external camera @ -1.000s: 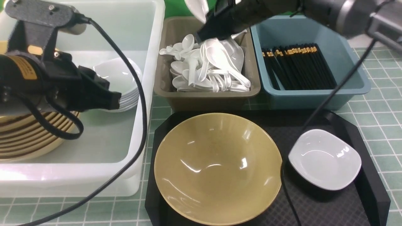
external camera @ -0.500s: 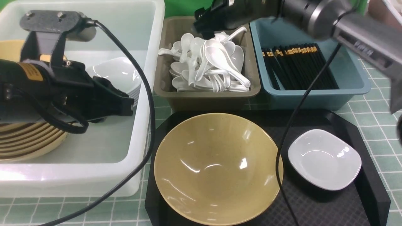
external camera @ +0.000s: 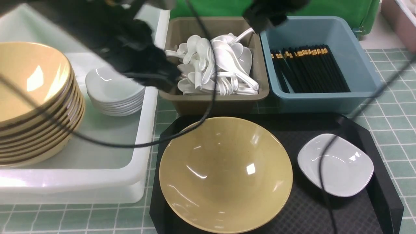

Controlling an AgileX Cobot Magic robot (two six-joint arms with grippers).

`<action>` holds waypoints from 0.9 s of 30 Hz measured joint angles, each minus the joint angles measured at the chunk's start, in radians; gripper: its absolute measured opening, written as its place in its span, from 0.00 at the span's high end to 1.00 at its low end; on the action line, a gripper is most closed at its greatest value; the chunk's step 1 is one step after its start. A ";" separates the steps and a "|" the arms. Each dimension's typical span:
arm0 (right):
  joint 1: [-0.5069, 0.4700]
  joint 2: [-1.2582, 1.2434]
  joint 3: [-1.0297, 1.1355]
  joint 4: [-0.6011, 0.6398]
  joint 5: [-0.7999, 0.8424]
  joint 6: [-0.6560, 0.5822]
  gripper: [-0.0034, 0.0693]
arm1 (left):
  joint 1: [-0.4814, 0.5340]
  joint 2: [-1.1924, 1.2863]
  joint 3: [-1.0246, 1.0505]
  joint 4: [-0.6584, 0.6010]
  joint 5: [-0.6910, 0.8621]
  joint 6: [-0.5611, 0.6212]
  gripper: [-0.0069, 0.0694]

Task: On blue table put chopsticks spoon bowls plates into blue grey white boxes.
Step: 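Grasp the large bowl on the tray by its rim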

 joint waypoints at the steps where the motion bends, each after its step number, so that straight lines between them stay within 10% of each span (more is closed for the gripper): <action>1: 0.000 -0.068 0.096 0.020 0.002 -0.019 0.71 | -0.029 0.037 -0.037 0.019 0.019 -0.001 0.89; 15: 0.000 -0.501 0.822 0.033 -0.059 -0.044 0.89 | -0.126 0.351 -0.161 0.230 0.031 -0.120 0.34; 27: 0.000 -0.539 0.859 0.033 -0.117 -0.042 0.89 | -0.126 0.476 -0.161 0.210 0.036 -0.127 0.39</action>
